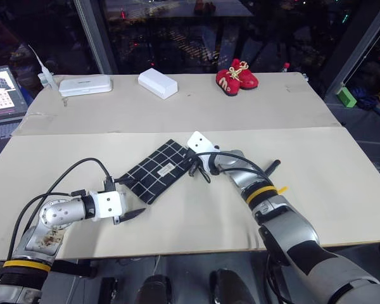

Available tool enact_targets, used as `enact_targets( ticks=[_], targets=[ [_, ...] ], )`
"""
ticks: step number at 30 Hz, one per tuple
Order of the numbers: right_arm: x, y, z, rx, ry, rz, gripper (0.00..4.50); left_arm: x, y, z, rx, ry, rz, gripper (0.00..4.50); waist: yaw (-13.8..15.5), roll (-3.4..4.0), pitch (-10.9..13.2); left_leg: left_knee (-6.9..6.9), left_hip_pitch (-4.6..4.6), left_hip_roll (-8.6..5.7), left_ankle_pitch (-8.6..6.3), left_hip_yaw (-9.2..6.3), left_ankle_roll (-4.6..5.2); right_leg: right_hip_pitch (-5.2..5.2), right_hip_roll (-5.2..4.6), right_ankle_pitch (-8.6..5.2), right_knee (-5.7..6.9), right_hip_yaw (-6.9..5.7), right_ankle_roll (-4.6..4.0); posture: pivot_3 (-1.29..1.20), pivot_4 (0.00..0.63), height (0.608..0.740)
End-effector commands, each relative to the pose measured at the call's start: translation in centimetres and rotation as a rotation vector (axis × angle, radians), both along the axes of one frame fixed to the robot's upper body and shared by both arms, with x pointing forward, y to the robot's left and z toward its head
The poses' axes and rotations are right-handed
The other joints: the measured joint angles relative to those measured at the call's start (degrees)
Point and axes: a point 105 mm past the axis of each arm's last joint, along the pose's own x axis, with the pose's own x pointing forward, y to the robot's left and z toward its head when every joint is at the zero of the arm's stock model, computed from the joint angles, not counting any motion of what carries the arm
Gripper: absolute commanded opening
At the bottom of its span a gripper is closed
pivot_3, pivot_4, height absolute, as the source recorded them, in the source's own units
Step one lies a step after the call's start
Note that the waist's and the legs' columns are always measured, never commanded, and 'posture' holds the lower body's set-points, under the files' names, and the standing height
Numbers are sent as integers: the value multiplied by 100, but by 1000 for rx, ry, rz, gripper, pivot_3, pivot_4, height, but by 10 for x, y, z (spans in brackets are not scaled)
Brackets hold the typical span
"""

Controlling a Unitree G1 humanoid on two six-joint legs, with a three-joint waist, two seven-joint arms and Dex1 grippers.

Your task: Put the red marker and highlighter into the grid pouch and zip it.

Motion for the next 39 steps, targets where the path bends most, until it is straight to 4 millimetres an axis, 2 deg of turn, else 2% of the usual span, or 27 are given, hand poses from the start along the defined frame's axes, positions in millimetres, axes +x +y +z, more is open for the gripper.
enact_targets(
  ticks=[1,6,10,13,19,20,21,23,24,32,35,39],
  targets=[
    [2,-5,-3,0,10,-22,11,5,-14,-3,-7,-34,-17,4500,4,0,0,0,-1,1,0,0,0,0,1,0,0,0,0,0,150,740],
    [3,-8,-2,6,8,-35,11,7,-28,-9,-15,-25,-37,4500,11,0,0,0,-3,1,0,2,1,-2,1,0,1,0,0,0,150,740],
    [4,-10,-2,12,12,-47,11,7,-29,-13,6,-19,-42,4500,15,1,0,0,-2,0,1,3,1,0,0,0,0,2,0,0,150,740],
    [4,-12,-3,11,12,-52,0,9,-28,-13,15,-28,-38,3746,16,2,-1,0,-2,0,1,3,1,-1,0,0,0,2,0,0,150,740],
    [5,-13,-3,22,20,-64,0,14,-38,-11,47,-58,-58,1524,27,1,-1,0,-2,0,3,6,4,0,1,0,0,3,0,0,150,740],
    [5,-13,-3,21,19,-64,0,13,-39,-11,50,-58,-61,1427,22,2,-1,0,-2,0,3,6,5,0,2,0,0,4,0,0,150,740],
    [5,-13,-3,20,18,-65,0,13,-41,-12,50,-59,-62,879,17,2,-1,0,-3,0,3,7,5,-2,2,0,0,4,1,0,150,740],
    [5,-13,-3,20,18,-65,0,13,-42,-12,49,-61,-59,200,20,3,-2,0,-4,2,3,7,5,-3,3,0,0,3,1,0,150,740],
    [5,-14,-3,21,18,-65,0,13,-42,-11,48,-64,-56,36,19,5,-2,0,-3,2,3,7,5,-2,3,0,0,3,1,0,150,740],
    [6,-16,-3,24,22,-73,0,26,-34,4,0,-106,29,36,31,5,-2,0,-2,1,3,8,5,-2,2,0,0,4,1,0,150,740],
    [6,-15,4,79,27,-67,0,27,-36,14,-99,-79,53,36,32,5,-2,0,-3,1,3,8,5,-2,2,0,0,5,1,0,150,740],
    [4,-16,21,158,13,-43,971,17,-38,11,-96,-58,1,0,18,5,-2,0,-17,5,3,7,5,-11,5,0,1,2,1,0,150,740]
  ],
)
